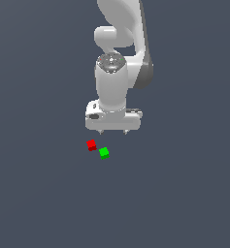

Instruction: Stack the red cube on top of the green cube.

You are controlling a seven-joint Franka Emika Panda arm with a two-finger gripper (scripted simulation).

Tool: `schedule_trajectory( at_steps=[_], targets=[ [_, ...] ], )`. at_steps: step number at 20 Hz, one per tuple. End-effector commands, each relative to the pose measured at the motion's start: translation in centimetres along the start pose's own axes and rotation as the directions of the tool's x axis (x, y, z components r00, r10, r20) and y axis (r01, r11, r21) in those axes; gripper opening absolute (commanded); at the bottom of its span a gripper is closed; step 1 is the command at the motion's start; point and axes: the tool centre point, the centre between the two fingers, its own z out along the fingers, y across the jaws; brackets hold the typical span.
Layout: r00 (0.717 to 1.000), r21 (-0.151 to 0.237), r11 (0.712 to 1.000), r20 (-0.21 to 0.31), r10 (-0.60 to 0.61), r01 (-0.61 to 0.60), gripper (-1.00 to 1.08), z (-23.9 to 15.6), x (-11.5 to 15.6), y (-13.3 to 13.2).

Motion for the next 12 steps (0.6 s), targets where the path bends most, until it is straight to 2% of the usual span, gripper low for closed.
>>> schedule_trajectory(
  at_steps=[1,12],
  targets=[
    [1.0,0.0,1.0,0.0,0.0,0.0,1.0,0.0,0.0,0.0],
    [0.999,0.0,0.999,0.004,-0.054,0.054,1.0,1.6,-0.7,1.6]
  ],
)
